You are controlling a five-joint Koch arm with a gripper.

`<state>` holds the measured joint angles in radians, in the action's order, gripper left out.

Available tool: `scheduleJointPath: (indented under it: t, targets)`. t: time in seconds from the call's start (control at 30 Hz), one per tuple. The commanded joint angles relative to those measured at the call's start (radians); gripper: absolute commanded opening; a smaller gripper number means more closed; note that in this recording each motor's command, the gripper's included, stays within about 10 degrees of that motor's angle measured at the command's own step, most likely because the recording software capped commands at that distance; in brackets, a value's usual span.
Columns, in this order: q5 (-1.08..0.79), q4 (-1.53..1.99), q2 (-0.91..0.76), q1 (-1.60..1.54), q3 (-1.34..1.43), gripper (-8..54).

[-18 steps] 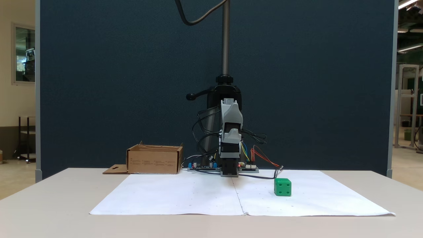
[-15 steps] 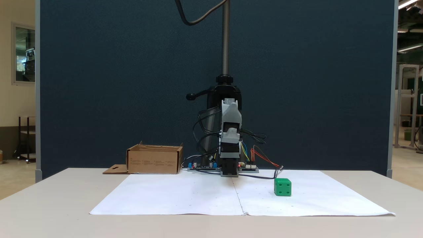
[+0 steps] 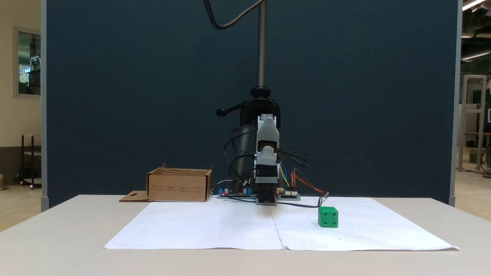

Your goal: Grasp a green dice and put it in the bin.

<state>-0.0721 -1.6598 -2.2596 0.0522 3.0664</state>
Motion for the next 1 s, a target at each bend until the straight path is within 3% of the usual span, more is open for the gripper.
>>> scheduleJointPath:
  t: [0.0,0.97]
  targets:
    - [-0.054,-0.097,-0.114,0.003,0.066,45.3]
    - [-0.054,-0.092,-0.112,-0.021,0.066,44.4]
